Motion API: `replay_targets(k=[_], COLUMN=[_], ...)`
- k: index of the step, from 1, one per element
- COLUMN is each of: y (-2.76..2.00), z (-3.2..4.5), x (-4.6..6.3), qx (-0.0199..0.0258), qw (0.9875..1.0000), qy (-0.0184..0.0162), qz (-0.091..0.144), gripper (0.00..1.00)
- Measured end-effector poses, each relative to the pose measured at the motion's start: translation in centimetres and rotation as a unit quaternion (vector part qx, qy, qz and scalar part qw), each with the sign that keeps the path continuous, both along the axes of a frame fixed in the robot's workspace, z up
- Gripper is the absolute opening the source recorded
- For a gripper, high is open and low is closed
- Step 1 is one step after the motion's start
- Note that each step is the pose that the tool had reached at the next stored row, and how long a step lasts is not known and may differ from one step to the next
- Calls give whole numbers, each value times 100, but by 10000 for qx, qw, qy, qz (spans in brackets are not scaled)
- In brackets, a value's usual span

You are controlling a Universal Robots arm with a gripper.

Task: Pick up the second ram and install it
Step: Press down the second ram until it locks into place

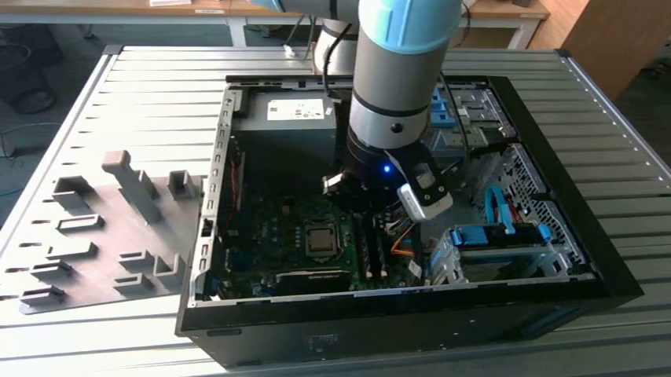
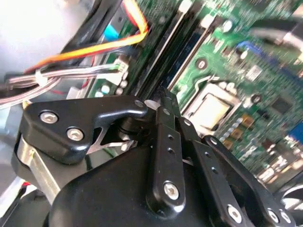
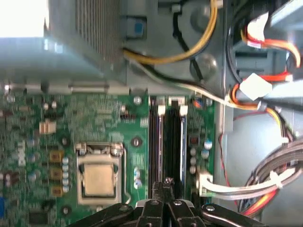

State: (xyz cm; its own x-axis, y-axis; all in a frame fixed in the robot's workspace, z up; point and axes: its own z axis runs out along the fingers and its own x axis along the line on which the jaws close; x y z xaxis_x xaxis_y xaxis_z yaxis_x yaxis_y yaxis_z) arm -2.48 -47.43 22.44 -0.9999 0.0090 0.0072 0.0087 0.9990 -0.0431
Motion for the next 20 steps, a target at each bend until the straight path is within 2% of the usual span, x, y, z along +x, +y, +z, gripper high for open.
replay_targets(k=[2,5,11,13,20], y=[28,32,33,33,33], z=[6,72,306,363,382], x=[0,1,0,0,0], qx=[-2,-1,-2,-1,-1], qw=[10000,10000,10000,10000,10000], qy=[0,-2,-2,-2,-2], qz=[0,1,0,0,0], gripper=[10,10,10,10,10])
